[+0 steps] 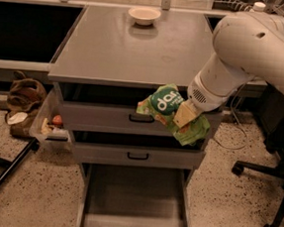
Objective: Place green rice chip bag into bottom drawer
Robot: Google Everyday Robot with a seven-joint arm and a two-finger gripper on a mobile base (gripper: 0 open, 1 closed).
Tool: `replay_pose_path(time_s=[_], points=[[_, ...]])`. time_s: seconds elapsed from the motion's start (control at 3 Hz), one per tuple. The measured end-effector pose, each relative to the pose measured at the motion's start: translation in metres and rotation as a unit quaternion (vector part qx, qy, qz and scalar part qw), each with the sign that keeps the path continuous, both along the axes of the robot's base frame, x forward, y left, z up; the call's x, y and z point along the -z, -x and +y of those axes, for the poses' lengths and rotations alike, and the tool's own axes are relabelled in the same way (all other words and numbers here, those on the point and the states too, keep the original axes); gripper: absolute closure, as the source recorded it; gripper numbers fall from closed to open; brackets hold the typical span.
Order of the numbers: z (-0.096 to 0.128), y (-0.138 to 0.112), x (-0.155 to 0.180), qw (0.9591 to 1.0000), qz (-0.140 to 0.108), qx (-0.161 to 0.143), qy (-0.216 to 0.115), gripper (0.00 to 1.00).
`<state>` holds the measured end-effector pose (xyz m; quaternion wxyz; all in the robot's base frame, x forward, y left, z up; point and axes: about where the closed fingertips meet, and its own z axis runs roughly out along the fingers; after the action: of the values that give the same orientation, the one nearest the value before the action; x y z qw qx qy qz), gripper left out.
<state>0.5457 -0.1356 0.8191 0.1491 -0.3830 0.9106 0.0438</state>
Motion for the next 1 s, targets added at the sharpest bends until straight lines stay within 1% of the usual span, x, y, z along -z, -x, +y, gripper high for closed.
replay_pose_path(time_s=[0.33,0.67,1.0], points=[[0.006,0.023,0.046,0.9991,0.019,0.024,-0.028,1.00],[0.034,0.058,0.124,0.9966,0.060,-0.002,-0.055,1.00],[0.067,0.102,0.189,0.9894,0.114,-0.053,-0.073,1.00]])
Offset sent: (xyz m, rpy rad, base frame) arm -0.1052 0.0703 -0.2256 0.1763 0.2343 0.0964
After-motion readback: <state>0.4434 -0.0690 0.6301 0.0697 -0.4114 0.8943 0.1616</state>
